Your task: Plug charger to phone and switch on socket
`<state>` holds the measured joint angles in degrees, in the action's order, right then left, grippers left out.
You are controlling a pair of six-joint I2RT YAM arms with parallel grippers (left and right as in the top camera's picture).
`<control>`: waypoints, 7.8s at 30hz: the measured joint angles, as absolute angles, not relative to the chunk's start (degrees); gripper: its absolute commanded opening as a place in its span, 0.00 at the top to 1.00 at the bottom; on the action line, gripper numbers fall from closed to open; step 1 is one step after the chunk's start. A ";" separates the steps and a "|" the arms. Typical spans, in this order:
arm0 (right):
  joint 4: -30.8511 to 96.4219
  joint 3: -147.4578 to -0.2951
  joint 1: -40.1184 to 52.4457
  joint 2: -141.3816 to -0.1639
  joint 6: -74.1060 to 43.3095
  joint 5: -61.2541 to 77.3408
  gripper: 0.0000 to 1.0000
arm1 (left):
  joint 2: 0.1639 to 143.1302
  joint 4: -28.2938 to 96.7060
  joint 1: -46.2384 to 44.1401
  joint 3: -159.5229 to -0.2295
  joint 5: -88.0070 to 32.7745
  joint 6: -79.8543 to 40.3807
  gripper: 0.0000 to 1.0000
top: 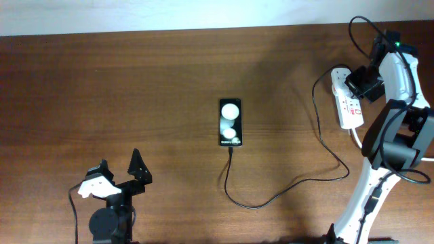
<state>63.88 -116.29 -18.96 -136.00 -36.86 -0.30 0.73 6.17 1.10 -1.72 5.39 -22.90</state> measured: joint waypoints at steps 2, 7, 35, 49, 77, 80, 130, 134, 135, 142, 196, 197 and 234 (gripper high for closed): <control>64.10 -116.27 -18.26 -135.98 -36.86 -2.15 0.96 | 0.73 6.17 1.10 -1.72 5.39 -22.90 0.01; 66.85 -116.22 -16.78 -135.92 -36.84 -2.87 0.96 | 0.73 6.17 1.10 -1.72 5.41 -22.90 0.01; 96.99 -114.04 -12.99 -92.40 -38.11 -5.08 0.96 | 0.75 6.17 1.10 -1.72 5.39 -22.90 0.01; 96.99 -104.99 -9.32 -87.44 -36.75 -5.06 0.96 | 0.73 6.17 1.10 -1.72 5.39 -22.90 0.01; 96.99 -104.97 -9.32 -81.43 -32.75 -1.63 0.01 | 0.73 6.17 1.10 -1.72 5.39 -22.90 0.01; 96.99 -104.97 -9.32 -81.43 -32.75 -1.63 0.01 | 0.75 6.17 1.10 -1.72 5.39 -22.90 0.01; -6.28 -1.85 -4.78 -0.84 -22.15 6.24 0.01 | 0.95 6.17 1.10 -1.69 5.39 -22.87 0.01; -3.44 -0.73 -4.78 -0.80 -22.55 4.67 0.01 | 0.95 6.17 1.10 -1.69 5.39 -22.87 0.01; -0.71 -0.67 -4.78 -0.75 -22.52 3.62 0.01 | 0.95 6.15 1.10 -1.69 5.39 -22.87 0.01; 4.21 -0.62 -4.78 -0.73 -22.48 0.34 0.01 | 0.95 6.17 1.10 -1.69 5.39 -22.87 0.01; 4.25 -0.60 0.27 -0.73 -2.85 -0.01 0.01 | 0.95 6.17 1.10 -1.69 5.39 -22.87 0.01; 4.25 -0.62 0.27 -0.73 -2.83 -0.01 0.01 | 0.95 6.17 1.10 -1.69 5.39 -22.87 0.01; 4.25 -0.60 -2.28 -0.73 -3.01 -0.01 0.01 | 0.95 6.24 1.10 -1.69 3.38 -1.45 0.01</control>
